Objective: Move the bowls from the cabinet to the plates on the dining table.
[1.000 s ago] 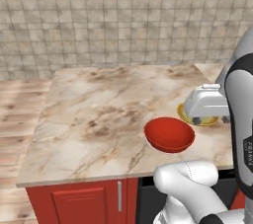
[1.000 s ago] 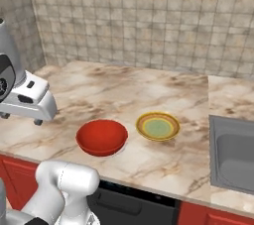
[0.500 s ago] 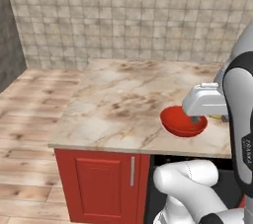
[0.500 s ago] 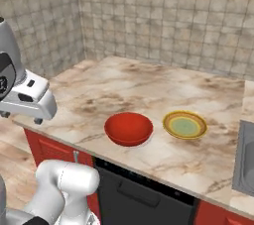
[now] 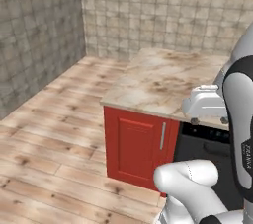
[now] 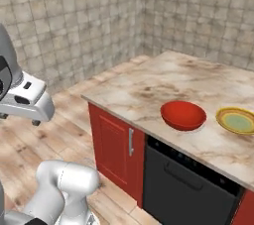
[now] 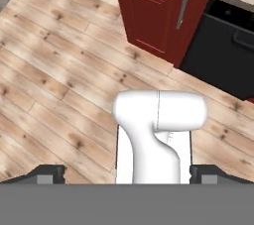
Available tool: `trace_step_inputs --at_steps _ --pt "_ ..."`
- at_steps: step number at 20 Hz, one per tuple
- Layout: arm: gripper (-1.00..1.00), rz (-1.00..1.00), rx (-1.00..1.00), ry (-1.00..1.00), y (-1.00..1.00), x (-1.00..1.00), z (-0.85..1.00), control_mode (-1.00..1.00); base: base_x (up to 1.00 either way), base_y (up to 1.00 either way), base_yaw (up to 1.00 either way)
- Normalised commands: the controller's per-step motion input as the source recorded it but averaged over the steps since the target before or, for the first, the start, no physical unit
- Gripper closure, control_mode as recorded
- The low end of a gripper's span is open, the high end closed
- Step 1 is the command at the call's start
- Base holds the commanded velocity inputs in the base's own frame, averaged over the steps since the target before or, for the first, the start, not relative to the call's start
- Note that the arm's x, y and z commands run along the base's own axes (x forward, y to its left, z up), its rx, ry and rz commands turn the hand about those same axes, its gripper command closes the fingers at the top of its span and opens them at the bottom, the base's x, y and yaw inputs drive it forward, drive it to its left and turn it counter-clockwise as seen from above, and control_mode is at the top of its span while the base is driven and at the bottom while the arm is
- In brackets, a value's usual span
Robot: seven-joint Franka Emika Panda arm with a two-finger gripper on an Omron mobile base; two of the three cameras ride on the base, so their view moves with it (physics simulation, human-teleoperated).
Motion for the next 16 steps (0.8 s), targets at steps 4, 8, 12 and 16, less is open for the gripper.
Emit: trace_step_inputs --at_steps 4,8,12,16 --pt "-1.00 0.00 0.00 0.00 0.00 0.00 0.00 1.00 0.02 0.15 0.60" --pt "-1.00 0.00 0.00 0.00 0.00 0.00 0.00 1.00 0.12 0.07 0.63" --pt "-1.00 0.00 0.00 0.00 0.00 0.00 0.00 1.00 0.03 0.02 0.59" --pt "-1.00 0.00 0.00 0.00 0.00 0.00 0.00 1.00 0.00 0.00 0.53"
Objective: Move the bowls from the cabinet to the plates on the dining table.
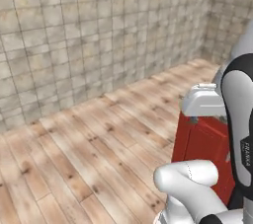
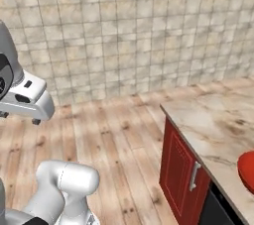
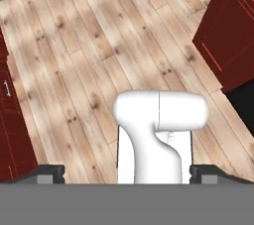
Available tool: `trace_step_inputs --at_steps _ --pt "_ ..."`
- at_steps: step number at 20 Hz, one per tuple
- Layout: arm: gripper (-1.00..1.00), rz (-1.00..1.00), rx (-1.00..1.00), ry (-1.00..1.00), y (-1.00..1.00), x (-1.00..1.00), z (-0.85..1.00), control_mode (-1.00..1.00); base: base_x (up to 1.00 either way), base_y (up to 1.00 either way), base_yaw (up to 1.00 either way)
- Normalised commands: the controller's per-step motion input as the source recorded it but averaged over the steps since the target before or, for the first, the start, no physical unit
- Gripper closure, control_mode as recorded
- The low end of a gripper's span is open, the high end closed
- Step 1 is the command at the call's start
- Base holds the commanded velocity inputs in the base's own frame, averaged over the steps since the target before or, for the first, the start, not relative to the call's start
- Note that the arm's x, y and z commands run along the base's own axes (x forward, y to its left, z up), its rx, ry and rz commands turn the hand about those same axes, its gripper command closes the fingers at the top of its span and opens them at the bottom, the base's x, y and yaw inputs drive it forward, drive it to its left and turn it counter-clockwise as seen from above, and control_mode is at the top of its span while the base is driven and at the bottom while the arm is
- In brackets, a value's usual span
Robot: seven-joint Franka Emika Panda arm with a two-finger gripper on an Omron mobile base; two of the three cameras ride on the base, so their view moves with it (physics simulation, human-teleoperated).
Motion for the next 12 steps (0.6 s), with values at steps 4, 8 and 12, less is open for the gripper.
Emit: trace_step_inputs --at_steps 4,8,12 --pt "-1.00 0.00 0.00 0.00 0.00 0.00 0.00 1.00 0.00 0.00 0.53" --pt "-1.00 0.00 0.00 0.00 0.00 0.00 0.00 1.00 0.00 0.00 0.54" --pt "-1.00 0.00 0.00 0.00 0.00 0.00 0.00 1.00 0.00 0.00 0.53"
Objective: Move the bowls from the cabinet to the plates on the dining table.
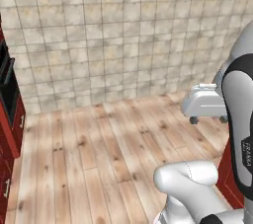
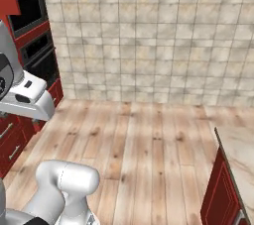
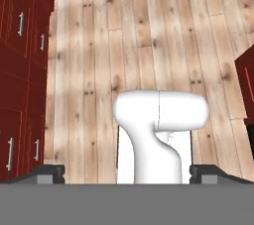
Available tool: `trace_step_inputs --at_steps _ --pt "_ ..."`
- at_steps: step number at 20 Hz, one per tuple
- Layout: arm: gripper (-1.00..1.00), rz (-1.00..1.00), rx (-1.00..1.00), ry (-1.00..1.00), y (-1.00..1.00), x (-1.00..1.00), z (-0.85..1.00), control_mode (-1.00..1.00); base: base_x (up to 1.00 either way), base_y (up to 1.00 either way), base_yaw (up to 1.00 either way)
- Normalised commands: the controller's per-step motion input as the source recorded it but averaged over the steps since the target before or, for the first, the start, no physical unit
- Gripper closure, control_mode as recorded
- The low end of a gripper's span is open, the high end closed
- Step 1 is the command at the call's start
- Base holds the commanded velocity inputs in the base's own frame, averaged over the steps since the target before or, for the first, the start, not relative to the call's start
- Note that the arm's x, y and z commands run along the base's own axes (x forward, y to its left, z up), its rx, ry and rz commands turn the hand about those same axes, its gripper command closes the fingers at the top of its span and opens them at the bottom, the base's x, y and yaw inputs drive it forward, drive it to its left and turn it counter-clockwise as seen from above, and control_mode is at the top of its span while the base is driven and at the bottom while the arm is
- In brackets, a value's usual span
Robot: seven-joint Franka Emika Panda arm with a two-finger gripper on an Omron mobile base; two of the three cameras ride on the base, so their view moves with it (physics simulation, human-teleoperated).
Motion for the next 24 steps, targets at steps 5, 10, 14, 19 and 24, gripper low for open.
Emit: trace_step_inputs --at_steps 5,10,14,19,24 --pt "-1.00 0.00 0.00 0.00 0.00 0.00 0.00 1.00 0.45 -0.10 0.45" --pt "-1.00 0.00 0.00 0.00 0.00 0.00 0.00 1.00 1.00 -0.41 0.19" --pt "-1.00 0.00 0.00 0.00 0.00 0.00 0.00 1.00 1.00 -0.27 0.14" --pt "-1.00 0.00 0.00 0.00 0.00 0.00 0.00 1.00 0.97 -0.07 0.23" --pt "-1.00 0.00 0.00 0.00 0.00 0.00 0.00 1.00 0.62 0.00 0.41"
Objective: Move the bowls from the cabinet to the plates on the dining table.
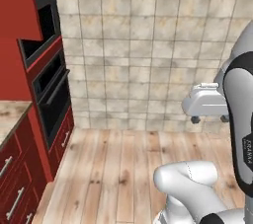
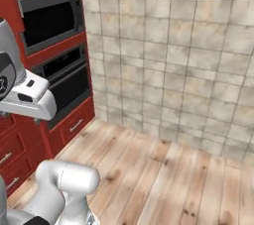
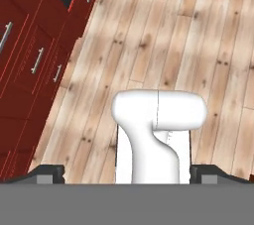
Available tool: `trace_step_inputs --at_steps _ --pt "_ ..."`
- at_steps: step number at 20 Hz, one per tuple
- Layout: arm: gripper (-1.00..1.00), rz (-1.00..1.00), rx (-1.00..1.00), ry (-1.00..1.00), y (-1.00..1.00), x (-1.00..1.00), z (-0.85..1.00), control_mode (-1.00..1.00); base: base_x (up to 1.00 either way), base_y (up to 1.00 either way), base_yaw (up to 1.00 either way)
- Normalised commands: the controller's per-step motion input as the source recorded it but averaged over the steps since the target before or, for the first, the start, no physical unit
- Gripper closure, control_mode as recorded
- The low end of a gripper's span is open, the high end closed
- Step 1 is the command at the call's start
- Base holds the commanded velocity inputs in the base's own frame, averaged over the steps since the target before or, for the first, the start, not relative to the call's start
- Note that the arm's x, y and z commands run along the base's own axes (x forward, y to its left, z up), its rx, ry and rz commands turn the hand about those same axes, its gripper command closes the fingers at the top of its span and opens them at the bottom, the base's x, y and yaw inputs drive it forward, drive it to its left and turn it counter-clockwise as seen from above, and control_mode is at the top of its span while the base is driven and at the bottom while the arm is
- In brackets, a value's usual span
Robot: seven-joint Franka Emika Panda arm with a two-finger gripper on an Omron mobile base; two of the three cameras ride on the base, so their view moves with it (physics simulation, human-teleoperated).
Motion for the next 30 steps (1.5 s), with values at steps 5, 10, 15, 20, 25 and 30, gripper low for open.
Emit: trace_step_inputs --at_steps 5,10,15,20,25,30 --pt "-1.00 0.00 0.00 0.00 0.00 0.00 0.00 1.00 0.14 0.15 0.52" --pt "-1.00 0.00 0.00 0.00 0.00 0.00 0.00 1.00 0.03 0.23 0.53" --pt "-1.00 0.00 0.00 0.00 0.00 0.00 0.00 1.00 0.21 0.10 0.55" --pt "-1.00 0.00 0.00 0.00 0.00 0.00 0.00 1.00 0.41 0.00 0.61" --pt "-1.00 0.00 0.00 0.00 0.00 0.00 0.00 1.00 0.43 0.01 0.62" --pt "-1.00 0.00 0.00 0.00 0.00 0.00 0.00 1.00 0.51 -0.03 0.55"
